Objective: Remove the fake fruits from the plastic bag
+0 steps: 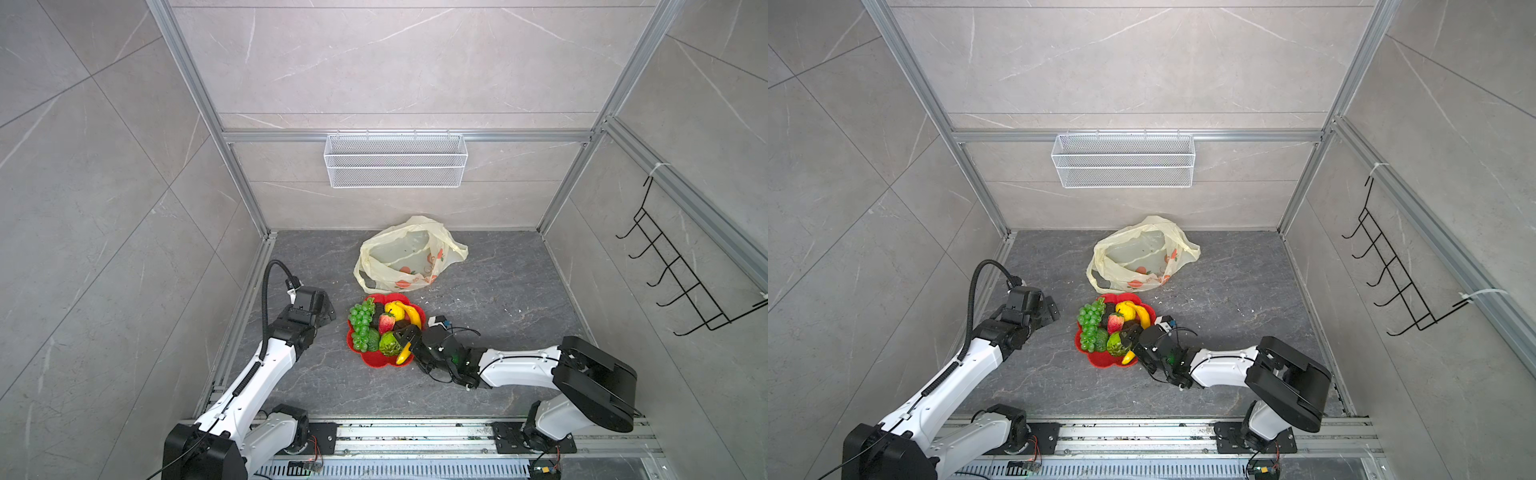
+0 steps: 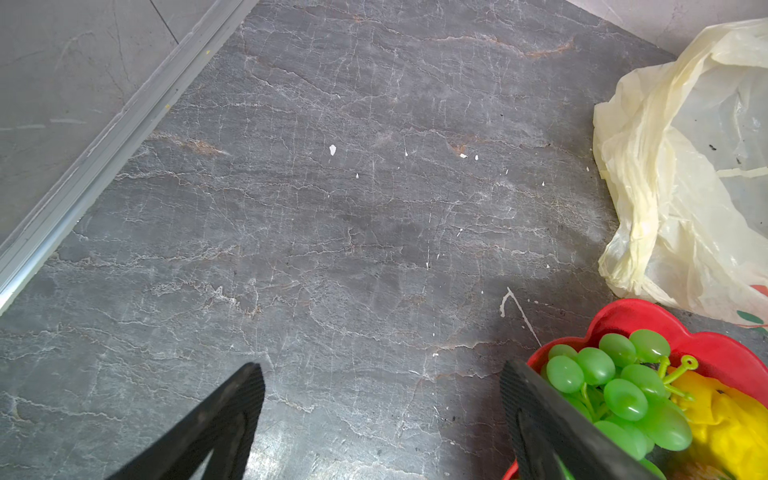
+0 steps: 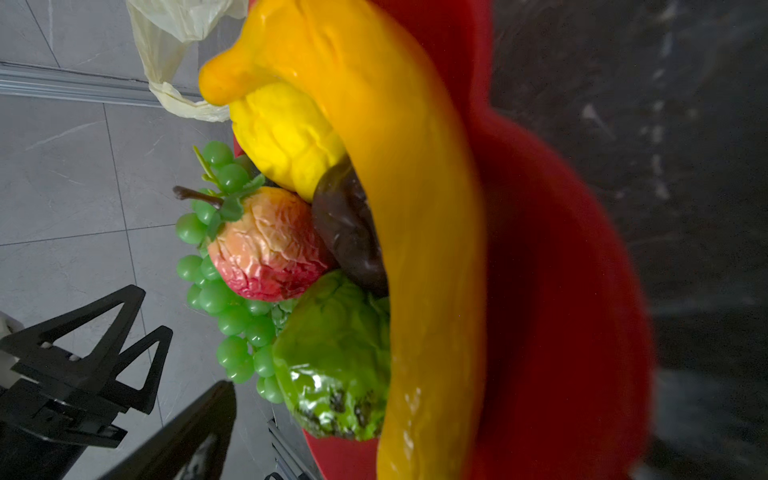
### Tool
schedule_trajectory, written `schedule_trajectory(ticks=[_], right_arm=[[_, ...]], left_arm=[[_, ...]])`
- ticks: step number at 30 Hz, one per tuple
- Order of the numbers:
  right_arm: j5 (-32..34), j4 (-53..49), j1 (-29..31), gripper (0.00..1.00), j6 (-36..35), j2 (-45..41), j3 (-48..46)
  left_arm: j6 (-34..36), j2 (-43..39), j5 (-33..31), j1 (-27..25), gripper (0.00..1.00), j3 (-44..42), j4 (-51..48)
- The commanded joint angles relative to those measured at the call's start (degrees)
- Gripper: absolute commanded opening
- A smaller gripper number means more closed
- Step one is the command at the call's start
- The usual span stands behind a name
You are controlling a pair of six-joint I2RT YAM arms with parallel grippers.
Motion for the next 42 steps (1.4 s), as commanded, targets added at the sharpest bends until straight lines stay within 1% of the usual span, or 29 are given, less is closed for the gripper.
schedule_trajectory(ticks=[1, 3, 4, 7, 10, 13, 15, 16, 17, 18, 22, 25, 26, 28, 29, 30, 31, 33, 34, 36, 37, 40, 42], right_arm=[[1.5, -5.2, -0.2, 1.00, -2.8, -4.5, -2.4], [2.8, -11.1, -0.2, 1.00, -5.2, -8.9, -3.0], [3.9, -14.8, -0.3, 1.00, -7.5, -11.7, -3.0], [8.2, -28.2, -1.2, 1.00, -13.7, -20.0, -1.7], [13.2, -38.7, -2.5, 1.00, -23.1, -25.9, 1.6], [21.4, -50.6, -4.0, 1.00, -31.9, -27.7, 8.3], [27.1, -53.4, -4.5, 1.00, -38.5, -28.0, 11.5], [29.9, -53.3, -4.6, 1.00, -42.2, -28.3, 12.2], [32.8, -52.1, -4.8, 1.00, -45.9, -28.7, 12.3], [34.5, -50.4, -5.1, 1.00, -49.7, -29.4, 12.1], [39.7, -41.7, -7.4, 1.00, -63.3, -31.6, 10.4], [44.5, -33.1, -10.3, 1.00, -74.4, -31.8, 7.5], [45.5, -28.8, -11.6, 1.00, -78.4, -31.8, 5.8], [43.8, -21.3, -14.6, 1.00, -84.1, -32.4, 2.4], [42.0, -18.2, -16.7, 1.00, -85.7, -32.6, 0.8], [40.3, -16.2, -18.4, 1.00, -86.1, -32.4, -0.2], [38.5, -14.5, -21.6, 1.00, -85.9, -31.8, -1.2], [35.6, -12.8, -26.3, 1.00, -84.6, -29.7, -2.4], [34.5, -10.3, -28.4, 1.00, -84.4, -28.1, -3.7], [31.4, -5.9, -32.5, 1.00, -83.9, -24.7, -5.7], [28.2, -3.8, -34.3, 1.00, -84.2, -22.7, -6.6], [26.4, 6.4, -37.3, 1.00, -85.0, -17.8, -10.1], [26.4, 11.6, -38.8, 1.00, -83.9, -16.3, -12.0]], left_arm=[[-0.5, -0.4, -2.9, 0.5, 0.92, 1.5, 1.3], [-0.1, -0.4, -4.3, 0.6, 0.93, 1.5, 2.3], [0.6, -0.5, -6.1, 0.8, 0.93, 1.4, 3.2], [2.4, -0.6, -9.2, 1.1, 0.94, 1.2, 4.7], [3.8, -0.9, -12.8, 1.5, 0.95, 0.8, 5.6], [4.4, -1.9, -16.3, 1.6, 0.97, -0.1, 6.8], [4.2, -3.0, -19.3, 1.6, 0.97, -1.3, 8.1], [4.3, -3.8, -20.9, 1.6, 0.97, -2.1, 9.1], [5.1, -4.8, -22.0, 1.6, 0.97, -3.0, 10.4], [7.0, -5.7, -22.8, 1.6, 1.00, -4.3, 13.0], [13.7, -8.9, -25.7, 1.6, 1.00, -10.2, 24.4], [18.2, -9.0, -28.9, 1.6, 1.00, -14.5, 33.5], [20.3, -8.2, -29.4, 1.6, 1.00, -15.4, 35.8], [24.4, -5.5, -30.1, 1.6, 1.00, -16.8, 39.7], [26.0, -3.6, -30.7, 1.6, 1.00, -17.5, 42.0], [27.4, -1.8, -30.8, 1.6, 1.00, -18.5, 44.4], [29.3, 0.2, -30.0, 1.7, 1.00, -20.1, 48.1], [32.8, 3.8, -24.6, 2.1, 1.00, -23.3, 55.3], [33.2, 5.4, -21.4, 2.8, 1.00, -24.5, 58.0], [32.7, 7.6, -15.9, 5.1, 1.00, -25.6, 61.2], [32.9, 7.9, -14.3, 5.4, 1.00, -25.4, 61.1], [35.5, 9.8, -7.5, 7.5, 1.00, -27.1, 68.4], [36.8, 12.2, -4.9, 8.4, 1.00, -25.9, 69.4]])
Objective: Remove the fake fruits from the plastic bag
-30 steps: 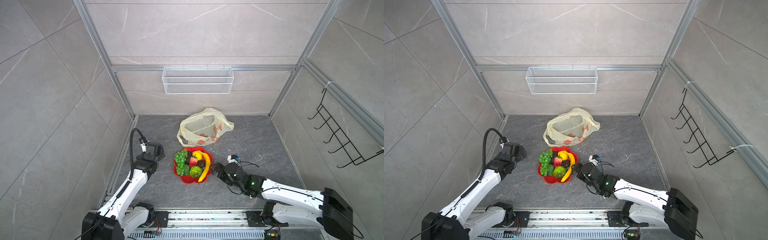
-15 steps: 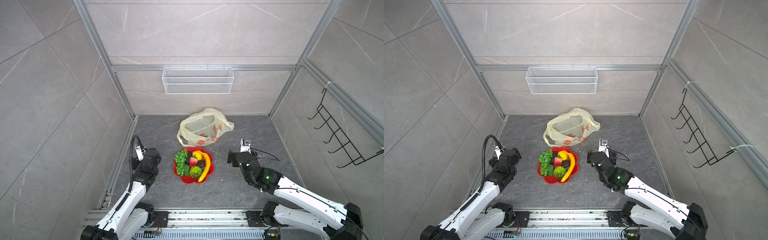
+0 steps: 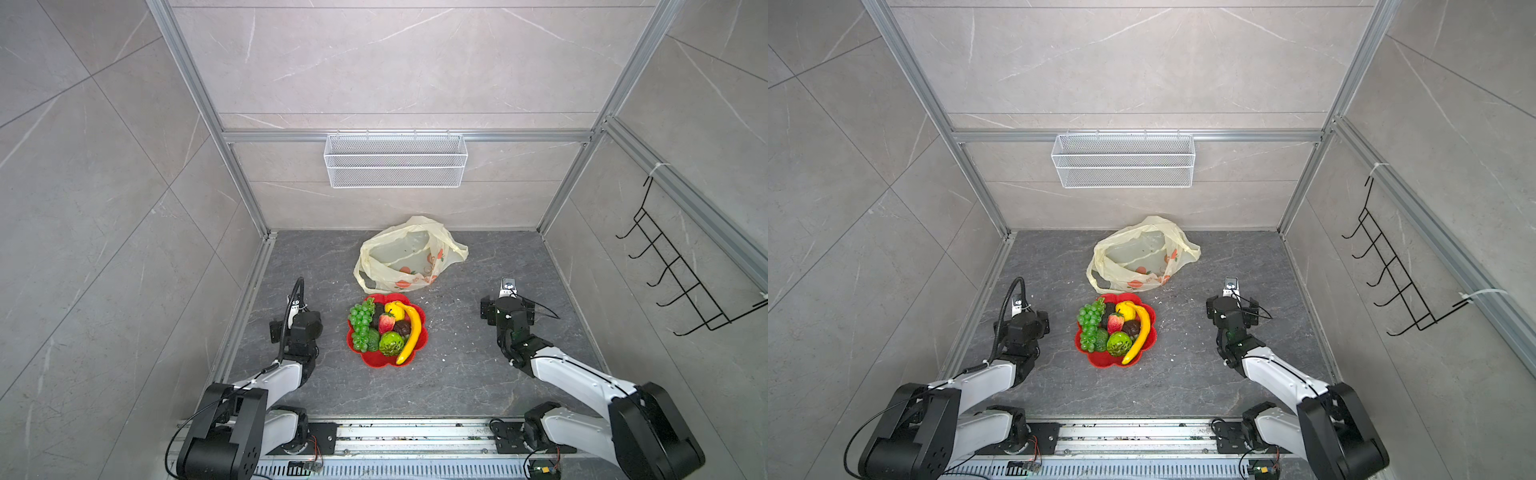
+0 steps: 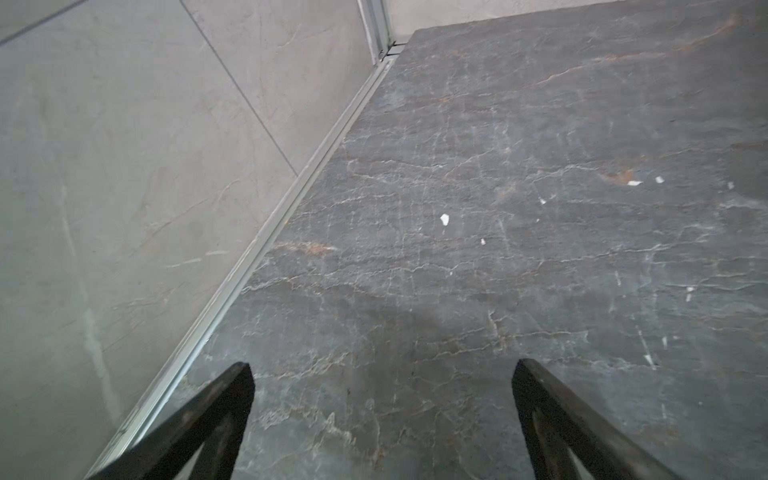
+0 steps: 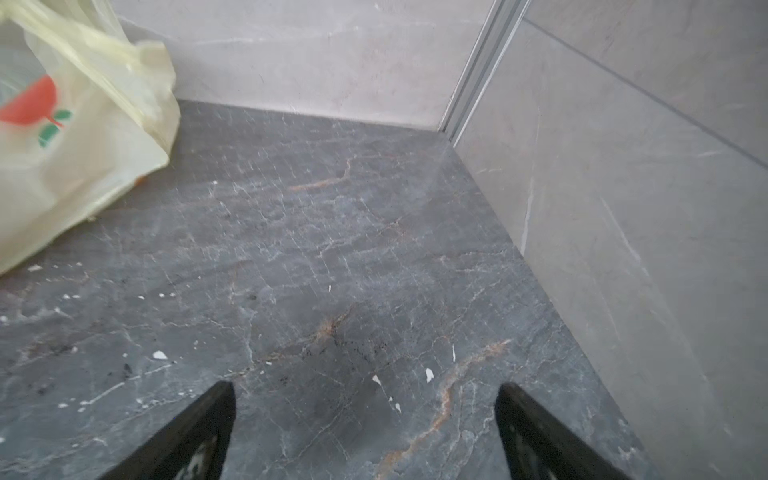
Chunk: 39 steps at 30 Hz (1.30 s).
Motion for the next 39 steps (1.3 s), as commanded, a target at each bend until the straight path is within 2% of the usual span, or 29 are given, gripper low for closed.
schedule_trajectory(ticks=[1, 3, 4, 5, 6, 7, 9, 11, 12, 16, 18, 20, 22, 24, 26, 28, 39], right_arm=[[-3.6, 14.4, -2.0, 1.00, -0.4, 2.1, -2.9], [-5.5, 16.9, -2.9, 1.00, -0.7, 3.3, -3.6], [-6.0, 18.0, -3.0, 1.00, -1.1, 3.9, -3.9], [-6.5, 19.5, -3.2, 1.00, -1.8, 4.4, -4.3], [-6.8, 21.7, -3.3, 1.00, -2.4, 5.1, -4.9], [-7.5, 23.7, -3.6, 1.00, -2.9, 5.8, -5.5], [-8.6, 26.9, -4.1, 1.00, -4.4, 7.0, -6.1], [-10.9, 29.9, -5.0, 1.00, -5.2, 8.2, -6.8], [-11.8, 31.2, -5.4, 1.00, -5.4, 9.0, -7.0], [-18.6, 33.7, -9.6, 1.00, -3.8, 14.3, -5.8], [-24.5, 30.4, -13.2, 1.00, -1.6, 14.2, -5.2], [-26.6, 36.2, -14.2, 1.00, -1.6, 18.7, -4.9], [-28.2, 26.9, -15.1, 1.00, -0.8, 16.3, -2.5], [-28.6, 31.4, -15.4, 1.00, -0.7, 18.0, -3.3], [-28.5, 28.0, -15.5, 1.00, -0.3, 16.8, -2.7], [-28.1, 30.4, -15.6, 1.00, -0.6, 17.4, -3.3], [-28.2, 29.1, -15.6, 1.00, -0.6, 17.1, -2.9]], left_arm=[[5.1, 3.3, 9.6, 1.6, 1.00, 1.7, 11.9], [4.9, 5.6, 13.2, 2.3, 1.00, 2.9, 12.9], [4.4, 7.8, 19.6, 4.5, 1.00, 2.2, 15.4], [4.1, 11.6, 21.9, 5.6, 1.00, 1.3, 20.7], [3.2, 15.9, 19.9, 6.1, 1.00, 0.5, 28.2], [2.2, 18.1, 17.2, 6.8, 1.00, 0.8, 30.4], [-0.2, 15.0, 20.8, 8.6, 1.00, 4.7, 16.5], [-0.9, 16.3, 25.1, 11.0, 1.00, 5.7, 17.3], [-1.3, 15.5, 25.9, 11.5, 1.00, 6.2, 14.7], [-1.2, 15.5, 25.7, 11.5, 1.00, 6.0, 15.0], [-1.1, 15.5, 25.5, 11.6, 1.00, 5.9, 15.3], [-1.1, 15.6, 25.5, 11.5, 1.00, 5.9, 15.6], [-1.1, 15.5, 25.5, 11.5, 1.00, 5.9, 15.4], [-1.1, 15.4, 25.5, 11.5, 1.00, 5.9, 15.4], [-1.1, 15.5, 25.5, 11.5, 1.00, 5.9, 15.3], [-1.1, 15.5, 25.6, 11.5, 1.00, 5.9, 15.4], [-1.1, 15.5, 25.5, 11.5, 1.00, 5.9, 15.3]])
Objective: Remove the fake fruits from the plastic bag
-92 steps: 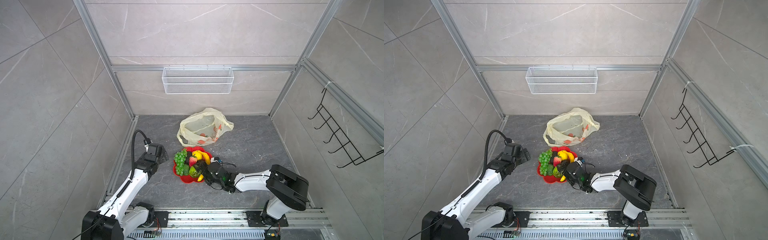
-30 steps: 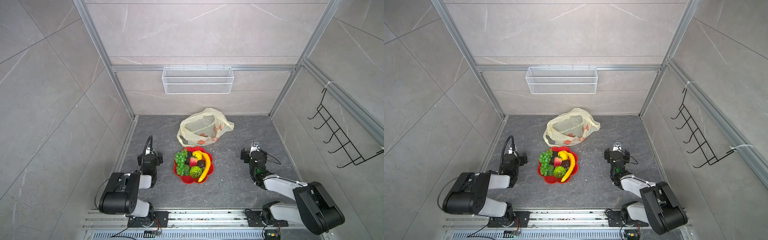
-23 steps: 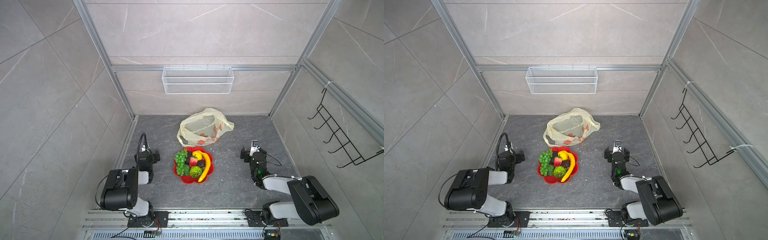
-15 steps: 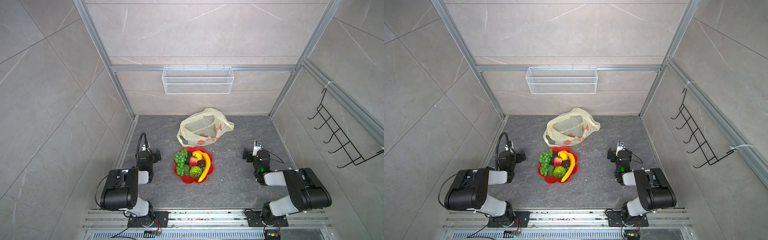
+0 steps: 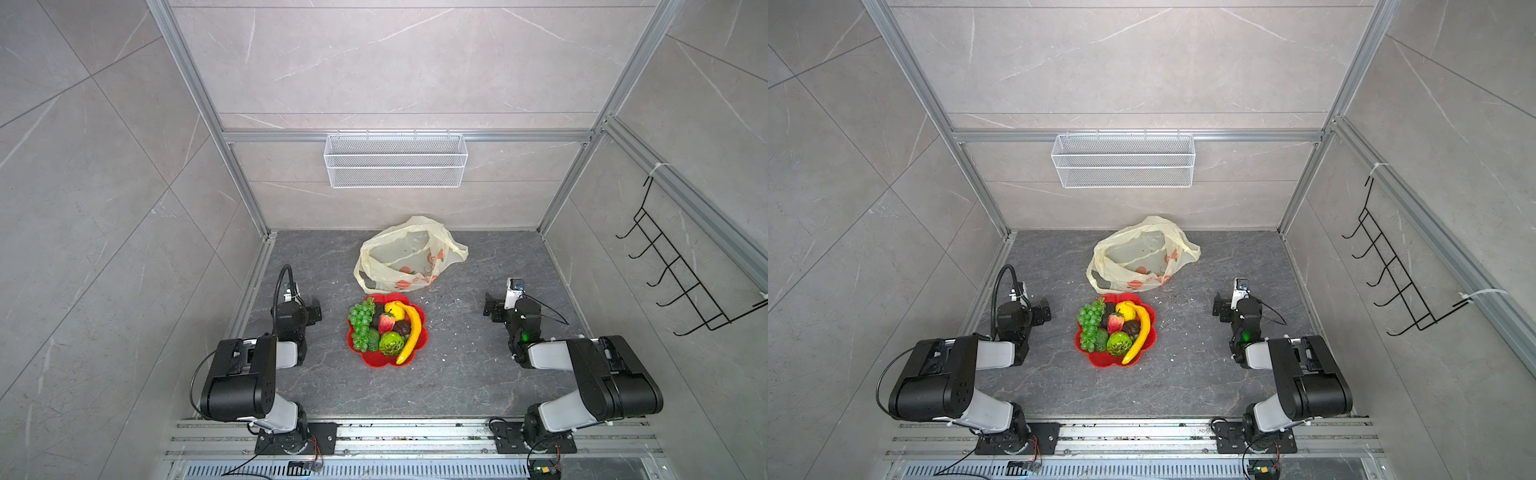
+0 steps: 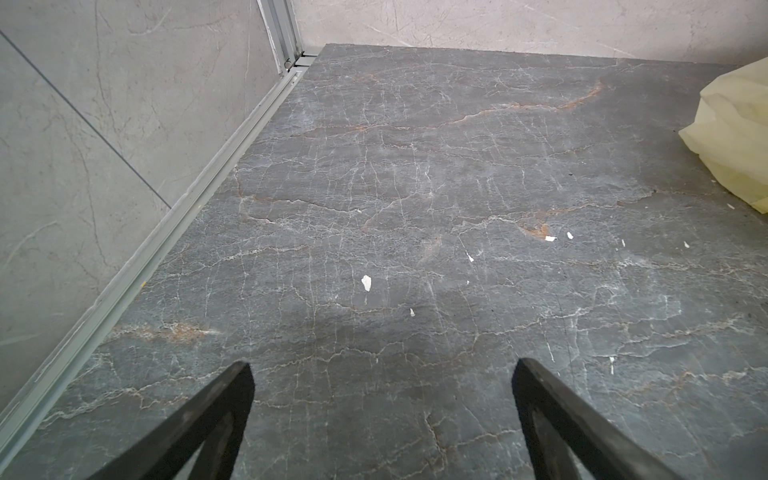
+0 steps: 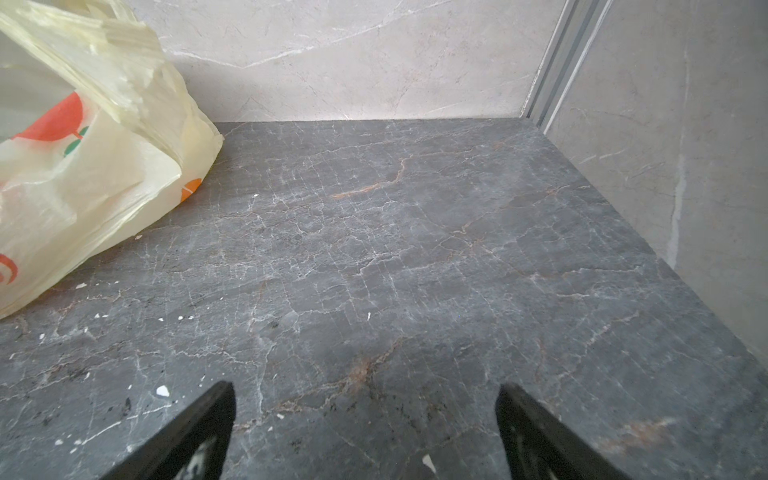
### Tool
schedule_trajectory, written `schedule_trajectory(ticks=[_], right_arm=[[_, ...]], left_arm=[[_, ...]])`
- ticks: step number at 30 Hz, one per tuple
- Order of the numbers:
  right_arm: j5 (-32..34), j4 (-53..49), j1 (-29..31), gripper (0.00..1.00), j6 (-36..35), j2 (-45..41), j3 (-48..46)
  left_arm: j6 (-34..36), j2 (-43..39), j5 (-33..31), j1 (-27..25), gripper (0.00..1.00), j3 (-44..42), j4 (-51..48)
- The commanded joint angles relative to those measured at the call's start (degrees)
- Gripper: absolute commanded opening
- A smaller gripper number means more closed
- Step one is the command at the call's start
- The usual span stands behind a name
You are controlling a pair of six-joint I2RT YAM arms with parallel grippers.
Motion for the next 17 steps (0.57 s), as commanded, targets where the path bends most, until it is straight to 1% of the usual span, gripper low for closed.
schedule_trajectory(ticks=[1, 17], right_arm=[[-0.7, 0.1, -0.2, 1.00, 0.6, 0.0, 1.0], [-0.9, -0.1, -0.3, 1.00, 0.6, 0.0, 1.1]], left_arm=[[-1.0, -1.0, 1.0, 0.1, 1.00, 0.6, 1.5], [-0.9, -1.0, 1.0, 0.1, 1.00, 0.5, 1.4]])
